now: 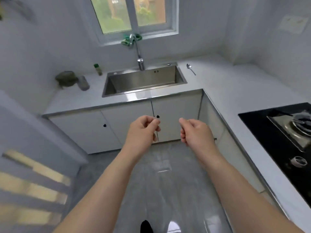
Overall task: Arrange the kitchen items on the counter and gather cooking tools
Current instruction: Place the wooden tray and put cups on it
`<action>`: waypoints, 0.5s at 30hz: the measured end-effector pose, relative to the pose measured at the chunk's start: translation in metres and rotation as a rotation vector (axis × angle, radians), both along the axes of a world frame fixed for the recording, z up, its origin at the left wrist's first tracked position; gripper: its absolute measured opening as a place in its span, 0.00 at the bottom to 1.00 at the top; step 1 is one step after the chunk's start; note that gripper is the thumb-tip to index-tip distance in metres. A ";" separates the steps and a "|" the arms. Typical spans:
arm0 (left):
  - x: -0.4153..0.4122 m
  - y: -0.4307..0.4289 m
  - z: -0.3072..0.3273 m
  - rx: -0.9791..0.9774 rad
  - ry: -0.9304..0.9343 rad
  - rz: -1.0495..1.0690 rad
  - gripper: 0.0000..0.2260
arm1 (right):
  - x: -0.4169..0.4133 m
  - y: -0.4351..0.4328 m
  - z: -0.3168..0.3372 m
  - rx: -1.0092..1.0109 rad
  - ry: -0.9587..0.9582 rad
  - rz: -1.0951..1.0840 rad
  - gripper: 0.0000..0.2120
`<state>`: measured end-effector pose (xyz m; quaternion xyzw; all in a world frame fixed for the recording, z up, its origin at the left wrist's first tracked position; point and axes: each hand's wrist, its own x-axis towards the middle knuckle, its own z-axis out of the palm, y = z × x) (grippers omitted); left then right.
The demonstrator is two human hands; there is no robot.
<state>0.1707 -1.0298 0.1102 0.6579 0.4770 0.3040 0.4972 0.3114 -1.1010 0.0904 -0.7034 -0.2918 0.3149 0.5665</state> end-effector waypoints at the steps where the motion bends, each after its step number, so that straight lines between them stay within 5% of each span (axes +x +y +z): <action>1: -0.018 0.018 -0.001 -0.007 0.017 0.020 0.07 | -0.016 0.023 -0.003 0.004 0.018 0.014 0.18; 15: -0.193 0.276 -0.029 -0.081 0.058 0.262 0.06 | -0.173 0.310 -0.013 -0.073 0.074 0.285 0.16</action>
